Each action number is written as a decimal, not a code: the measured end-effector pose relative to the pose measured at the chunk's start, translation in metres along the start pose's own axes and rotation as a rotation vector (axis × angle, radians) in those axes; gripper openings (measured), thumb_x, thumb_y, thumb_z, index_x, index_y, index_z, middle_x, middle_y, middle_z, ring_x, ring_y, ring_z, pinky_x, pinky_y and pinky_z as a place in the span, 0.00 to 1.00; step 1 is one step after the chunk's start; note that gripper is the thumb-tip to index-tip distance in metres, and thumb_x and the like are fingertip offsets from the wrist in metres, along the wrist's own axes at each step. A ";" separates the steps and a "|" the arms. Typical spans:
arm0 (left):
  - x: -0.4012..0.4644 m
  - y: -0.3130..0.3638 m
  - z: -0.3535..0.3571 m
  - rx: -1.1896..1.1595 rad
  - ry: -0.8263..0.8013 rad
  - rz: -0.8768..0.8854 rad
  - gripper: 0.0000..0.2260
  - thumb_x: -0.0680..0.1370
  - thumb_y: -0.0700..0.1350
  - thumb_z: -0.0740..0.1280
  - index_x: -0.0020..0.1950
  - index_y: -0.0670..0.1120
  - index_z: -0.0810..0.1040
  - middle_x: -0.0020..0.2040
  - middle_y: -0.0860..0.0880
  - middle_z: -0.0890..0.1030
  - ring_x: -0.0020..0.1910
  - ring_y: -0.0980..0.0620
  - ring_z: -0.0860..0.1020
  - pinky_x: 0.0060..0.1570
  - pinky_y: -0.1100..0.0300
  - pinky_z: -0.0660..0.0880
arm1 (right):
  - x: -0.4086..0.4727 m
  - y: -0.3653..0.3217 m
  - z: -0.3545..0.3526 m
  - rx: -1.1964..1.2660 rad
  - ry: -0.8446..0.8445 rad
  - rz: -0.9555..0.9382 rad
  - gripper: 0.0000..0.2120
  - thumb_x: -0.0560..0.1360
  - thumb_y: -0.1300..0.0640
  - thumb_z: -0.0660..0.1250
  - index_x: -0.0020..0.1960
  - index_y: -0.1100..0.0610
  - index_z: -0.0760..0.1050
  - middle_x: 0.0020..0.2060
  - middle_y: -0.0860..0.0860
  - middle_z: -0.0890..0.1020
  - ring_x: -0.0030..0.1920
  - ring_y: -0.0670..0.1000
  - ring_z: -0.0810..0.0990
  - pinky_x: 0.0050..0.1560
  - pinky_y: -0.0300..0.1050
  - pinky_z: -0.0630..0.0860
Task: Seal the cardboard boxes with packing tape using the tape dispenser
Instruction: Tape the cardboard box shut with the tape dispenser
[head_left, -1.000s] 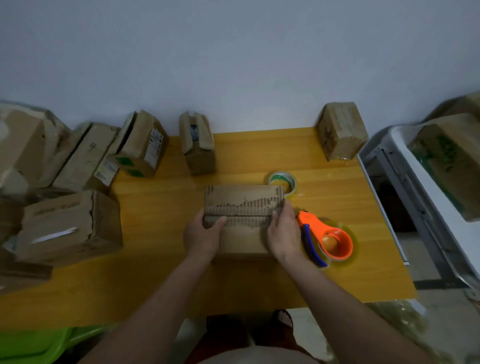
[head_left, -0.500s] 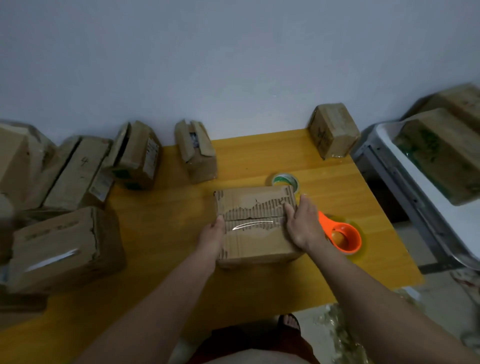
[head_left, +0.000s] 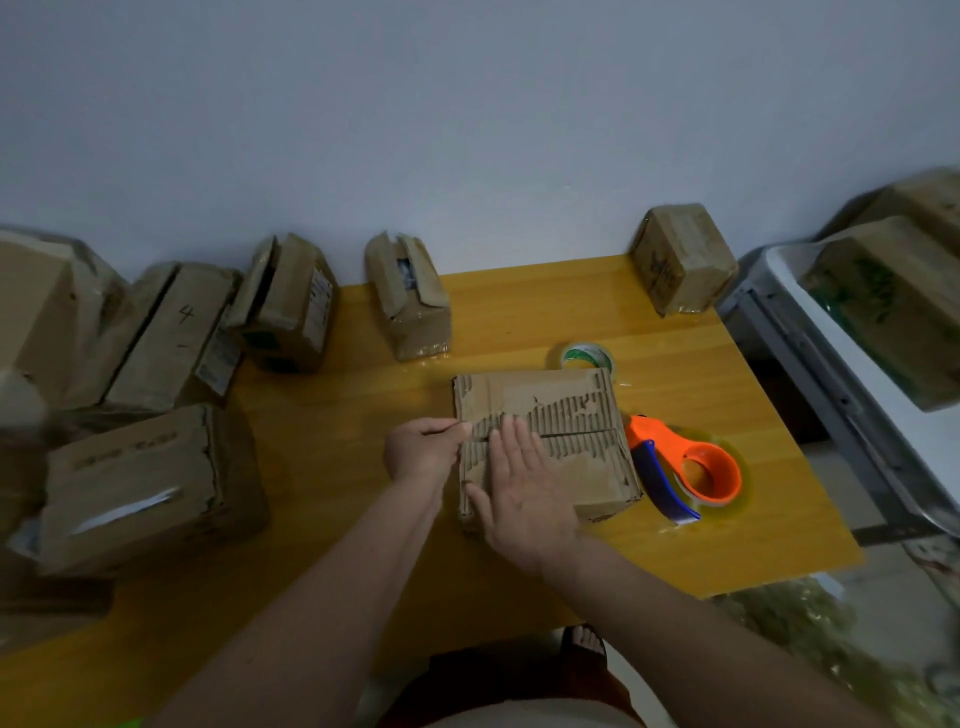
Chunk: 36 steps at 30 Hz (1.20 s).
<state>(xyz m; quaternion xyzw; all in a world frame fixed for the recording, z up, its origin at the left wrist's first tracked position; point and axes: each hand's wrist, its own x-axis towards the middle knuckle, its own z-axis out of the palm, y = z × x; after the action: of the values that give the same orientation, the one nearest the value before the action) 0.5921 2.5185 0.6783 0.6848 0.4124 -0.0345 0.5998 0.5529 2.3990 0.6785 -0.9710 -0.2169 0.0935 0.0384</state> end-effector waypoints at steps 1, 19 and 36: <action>0.000 0.000 0.000 -0.009 0.001 -0.005 0.04 0.71 0.40 0.76 0.42 0.47 0.83 0.38 0.50 0.82 0.37 0.54 0.81 0.38 0.63 0.78 | 0.000 -0.001 0.000 0.017 -0.005 -0.083 0.43 0.73 0.39 0.21 0.76 0.64 0.47 0.76 0.61 0.48 0.77 0.59 0.45 0.72 0.55 0.36; -0.013 -0.009 0.002 -0.079 0.050 0.002 0.05 0.73 0.44 0.75 0.41 0.48 0.80 0.42 0.51 0.83 0.42 0.53 0.80 0.40 0.60 0.78 | -0.017 0.036 -0.001 -0.024 -0.005 0.152 0.37 0.75 0.36 0.25 0.78 0.53 0.45 0.77 0.50 0.46 0.77 0.58 0.41 0.74 0.55 0.37; -0.004 0.016 -0.027 0.575 0.071 0.410 0.11 0.82 0.45 0.61 0.59 0.54 0.81 0.55 0.52 0.82 0.50 0.51 0.79 0.46 0.57 0.76 | -0.017 0.037 -0.018 0.448 0.224 0.516 0.21 0.78 0.52 0.63 0.67 0.58 0.65 0.58 0.56 0.69 0.59 0.58 0.72 0.54 0.50 0.73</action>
<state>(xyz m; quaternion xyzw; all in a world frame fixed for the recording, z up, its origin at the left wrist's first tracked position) 0.5871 2.5406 0.7007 0.8950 0.2606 -0.0043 0.3620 0.5563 2.3581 0.6942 -0.9655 0.0669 0.0381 0.2487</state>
